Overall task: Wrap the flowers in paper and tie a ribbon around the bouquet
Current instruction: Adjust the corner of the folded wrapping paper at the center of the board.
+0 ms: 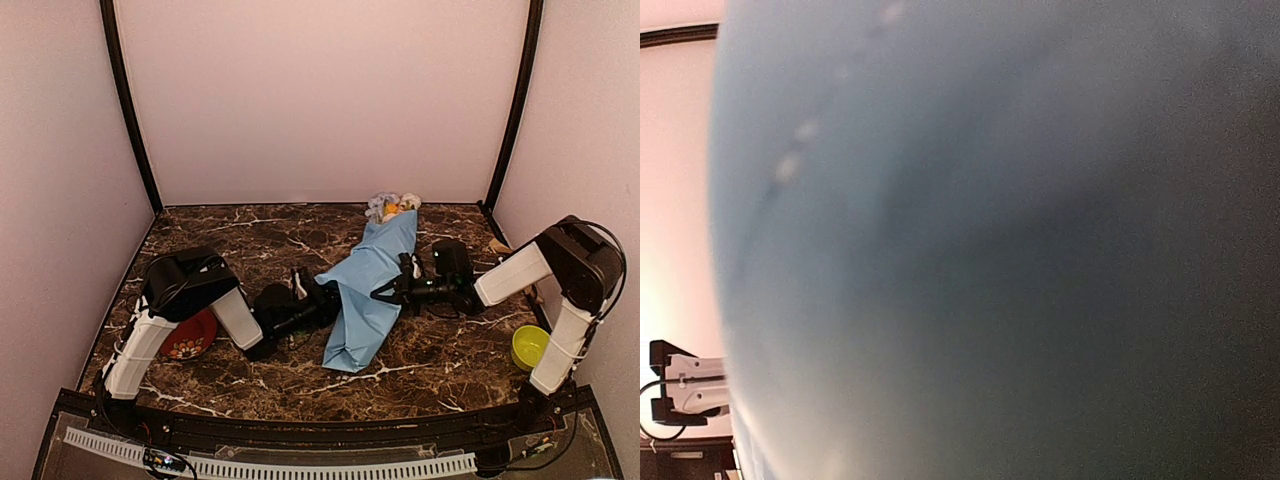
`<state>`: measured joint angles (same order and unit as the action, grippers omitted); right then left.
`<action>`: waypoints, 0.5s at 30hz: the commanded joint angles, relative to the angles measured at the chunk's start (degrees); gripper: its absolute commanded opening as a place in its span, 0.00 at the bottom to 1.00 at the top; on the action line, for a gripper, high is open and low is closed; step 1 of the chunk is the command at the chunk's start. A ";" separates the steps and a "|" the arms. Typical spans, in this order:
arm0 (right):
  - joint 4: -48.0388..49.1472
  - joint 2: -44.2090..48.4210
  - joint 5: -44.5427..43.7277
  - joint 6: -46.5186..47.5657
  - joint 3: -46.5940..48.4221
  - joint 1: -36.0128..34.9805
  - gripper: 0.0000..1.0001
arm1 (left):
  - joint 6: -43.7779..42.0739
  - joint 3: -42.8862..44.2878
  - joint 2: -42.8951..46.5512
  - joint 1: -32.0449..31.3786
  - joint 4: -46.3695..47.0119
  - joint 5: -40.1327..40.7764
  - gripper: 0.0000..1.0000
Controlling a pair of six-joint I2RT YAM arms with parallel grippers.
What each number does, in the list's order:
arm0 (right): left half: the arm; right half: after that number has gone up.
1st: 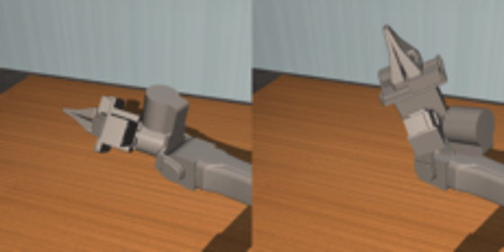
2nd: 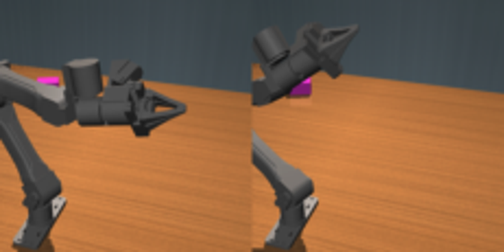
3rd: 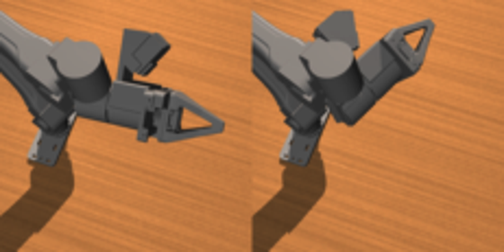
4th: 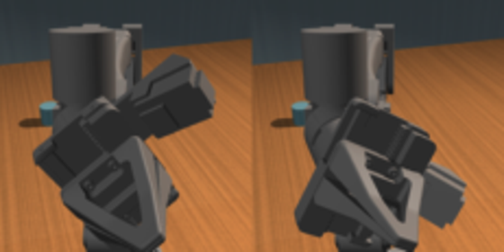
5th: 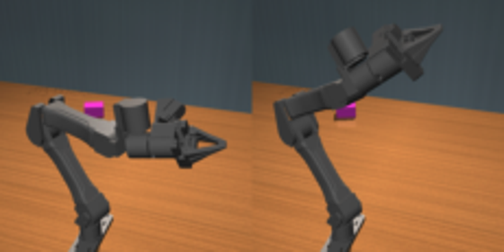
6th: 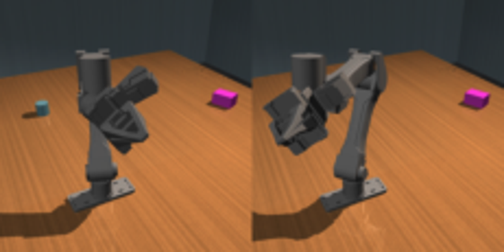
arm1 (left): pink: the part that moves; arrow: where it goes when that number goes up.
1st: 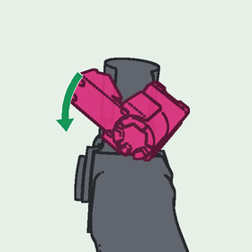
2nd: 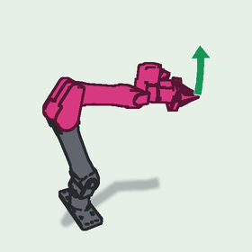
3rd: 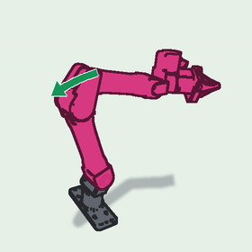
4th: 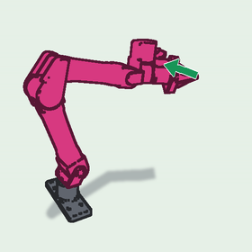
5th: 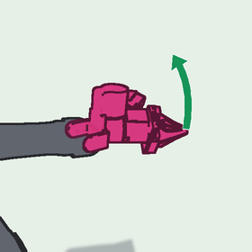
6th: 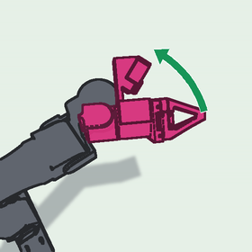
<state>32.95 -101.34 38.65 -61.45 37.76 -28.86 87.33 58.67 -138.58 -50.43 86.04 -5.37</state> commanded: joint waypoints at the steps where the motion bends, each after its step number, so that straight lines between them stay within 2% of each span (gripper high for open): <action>1: 7.70 4.02 3.03 -1.29 1.90 0.65 0.00 | -5.08 -2.06 -1.22 0.86 -8.59 -1.16 0.09; 7: 12.44 7.38 4.23 -2.81 2.93 1.38 0.00 | -8.25 -0.49 -0.07 1.04 -7.61 -2.41 0.09; 15: 12.71 7.42 3.87 -1.33 4.19 1.56 0.00 | -11.66 3.42 0.44 0.35 -7.66 -4.87 0.10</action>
<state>40.34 -94.11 42.19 -63.53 40.58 -27.68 80.18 60.20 -138.41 -49.98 84.88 -8.19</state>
